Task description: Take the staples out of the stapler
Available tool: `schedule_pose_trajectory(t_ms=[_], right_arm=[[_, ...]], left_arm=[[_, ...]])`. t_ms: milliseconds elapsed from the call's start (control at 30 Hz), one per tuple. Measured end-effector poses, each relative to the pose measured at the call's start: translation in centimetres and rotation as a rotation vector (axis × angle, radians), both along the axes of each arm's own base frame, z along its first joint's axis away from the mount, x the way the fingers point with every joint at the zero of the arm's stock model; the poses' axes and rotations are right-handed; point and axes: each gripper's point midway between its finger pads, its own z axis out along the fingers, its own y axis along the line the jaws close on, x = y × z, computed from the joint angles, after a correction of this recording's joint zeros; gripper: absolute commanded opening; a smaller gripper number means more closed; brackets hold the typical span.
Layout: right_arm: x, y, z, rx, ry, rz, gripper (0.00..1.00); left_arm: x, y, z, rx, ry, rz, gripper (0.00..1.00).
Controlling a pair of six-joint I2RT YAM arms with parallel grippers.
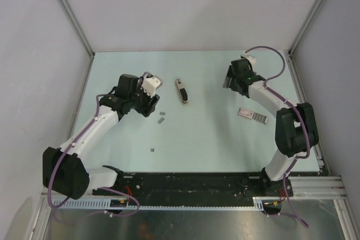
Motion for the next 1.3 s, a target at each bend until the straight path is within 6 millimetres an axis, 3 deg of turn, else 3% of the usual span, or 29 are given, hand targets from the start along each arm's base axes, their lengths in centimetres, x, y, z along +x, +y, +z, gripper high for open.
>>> schedule_pose_trajectory(t_ms=[100, 233, 500, 700, 900, 1000, 1300], right_arm=[[-1.3, -4.4, -2.3, -0.047, 0.066, -0.124, 0.74], [-3.1, -8.1, -4.6, -0.081, 0.146, -0.230, 0.73], [-3.5, -13.1, -5.3, -0.058, 0.158, -0.406, 0.71], [-5.0, -15.5, -6.9, -0.076, 0.198, -0.482, 0.71], [-6.9, -19.6, -8.2, -0.075, 0.245, -0.591, 0.72], [-7.9, -20.4, -8.9, -0.073, 0.269, -0.618, 0.73], [-9.3, -19.4, -10.8, -0.023, 0.310, -0.621, 0.72]], left_arm=[[0.0, 0.0, 0.4, -0.004, -0.011, 0.000, 0.63], [-0.1, 0.0, 0.6, -0.007, -0.015, 0.000, 0.65], [-0.3, 0.0, 0.5, -0.015, -0.003, 0.011, 0.68], [-0.5, -0.1, 0.4, -0.013, 0.005, 0.008, 0.68], [-0.8, -0.2, 0.2, -0.009, 0.015, 0.002, 0.68], [-0.8, -0.3, 0.2, -0.009, 0.016, -0.001, 0.68], [-0.8, -0.4, 0.2, -0.008, 0.016, -0.003, 0.68]])
